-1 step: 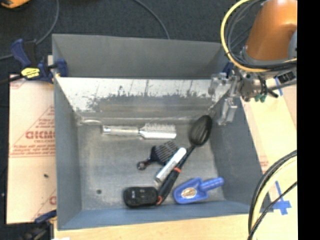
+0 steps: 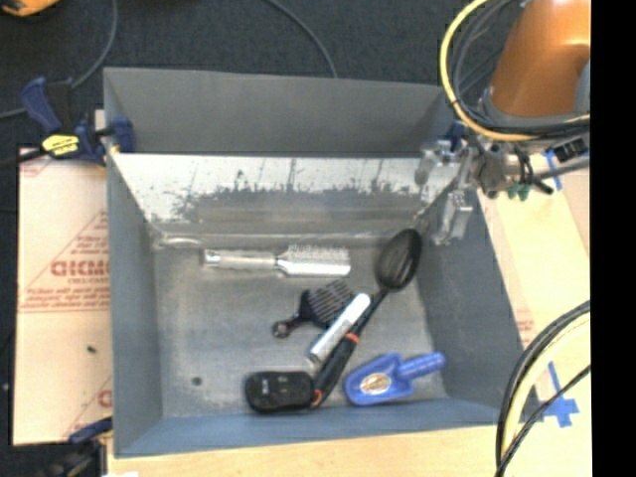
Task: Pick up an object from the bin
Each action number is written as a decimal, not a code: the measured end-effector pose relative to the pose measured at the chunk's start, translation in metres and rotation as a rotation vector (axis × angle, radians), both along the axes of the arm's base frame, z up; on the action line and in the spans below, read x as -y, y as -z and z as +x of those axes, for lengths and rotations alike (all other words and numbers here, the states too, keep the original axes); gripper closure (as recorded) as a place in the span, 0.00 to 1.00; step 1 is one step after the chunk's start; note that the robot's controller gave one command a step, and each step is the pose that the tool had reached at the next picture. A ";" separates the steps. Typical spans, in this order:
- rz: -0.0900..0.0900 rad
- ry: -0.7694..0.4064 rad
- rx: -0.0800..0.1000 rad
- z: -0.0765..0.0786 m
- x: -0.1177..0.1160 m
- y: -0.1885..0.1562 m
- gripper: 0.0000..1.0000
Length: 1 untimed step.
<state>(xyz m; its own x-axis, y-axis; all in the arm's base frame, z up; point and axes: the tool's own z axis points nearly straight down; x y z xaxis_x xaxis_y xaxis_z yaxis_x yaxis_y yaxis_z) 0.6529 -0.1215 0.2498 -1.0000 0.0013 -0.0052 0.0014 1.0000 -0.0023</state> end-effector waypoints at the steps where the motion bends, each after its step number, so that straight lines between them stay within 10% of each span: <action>1: -0.001 -0.242 -0.001 -0.003 0.006 0.091 0.00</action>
Offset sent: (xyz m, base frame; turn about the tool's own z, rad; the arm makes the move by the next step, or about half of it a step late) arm -0.0137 -0.0164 -0.0898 -0.5823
